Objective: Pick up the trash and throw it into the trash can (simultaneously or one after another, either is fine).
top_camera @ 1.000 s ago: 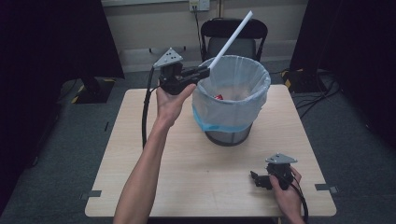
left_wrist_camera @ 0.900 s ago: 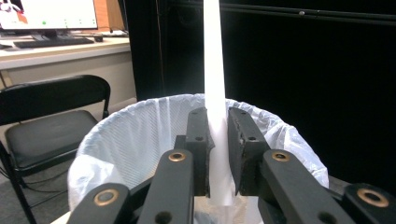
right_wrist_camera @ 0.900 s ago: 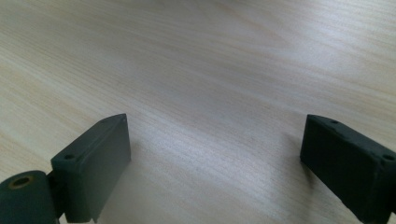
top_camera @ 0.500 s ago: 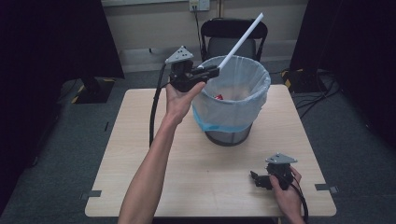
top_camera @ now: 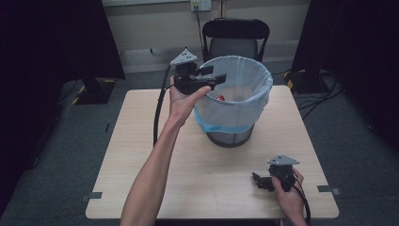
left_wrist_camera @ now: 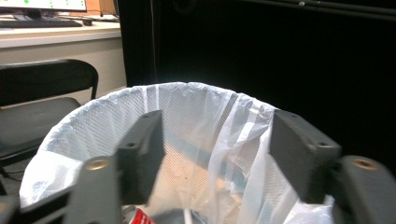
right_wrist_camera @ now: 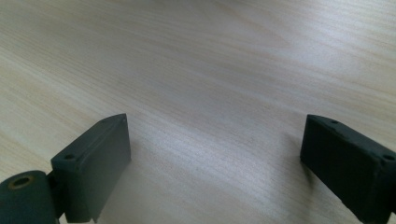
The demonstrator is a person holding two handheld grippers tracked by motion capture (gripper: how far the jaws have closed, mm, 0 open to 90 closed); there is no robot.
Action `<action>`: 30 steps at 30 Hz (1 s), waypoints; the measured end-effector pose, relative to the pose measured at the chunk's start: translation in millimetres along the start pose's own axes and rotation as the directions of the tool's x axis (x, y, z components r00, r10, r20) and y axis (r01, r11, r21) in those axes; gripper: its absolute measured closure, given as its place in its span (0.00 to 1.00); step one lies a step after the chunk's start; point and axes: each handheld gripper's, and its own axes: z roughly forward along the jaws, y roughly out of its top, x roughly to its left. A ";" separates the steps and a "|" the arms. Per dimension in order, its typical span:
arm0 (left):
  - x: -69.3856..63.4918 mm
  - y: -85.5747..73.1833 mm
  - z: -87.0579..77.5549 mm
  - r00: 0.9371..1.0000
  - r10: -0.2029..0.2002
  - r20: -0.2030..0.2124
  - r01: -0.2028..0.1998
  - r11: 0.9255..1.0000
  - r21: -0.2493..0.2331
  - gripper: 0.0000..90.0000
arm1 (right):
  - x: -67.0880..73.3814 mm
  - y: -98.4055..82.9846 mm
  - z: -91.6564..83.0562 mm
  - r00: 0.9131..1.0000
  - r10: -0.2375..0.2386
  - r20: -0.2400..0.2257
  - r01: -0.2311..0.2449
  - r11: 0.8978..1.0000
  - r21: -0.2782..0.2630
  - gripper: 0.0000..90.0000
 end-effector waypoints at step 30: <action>14.2 -7.4 -37.2 1.000 0.002 -0.007 -0.002 0.999 0.032 0.18 | 0.0 0.0 0.0 1.000 0.000 0.000 0.000 1.000 0.000 0.09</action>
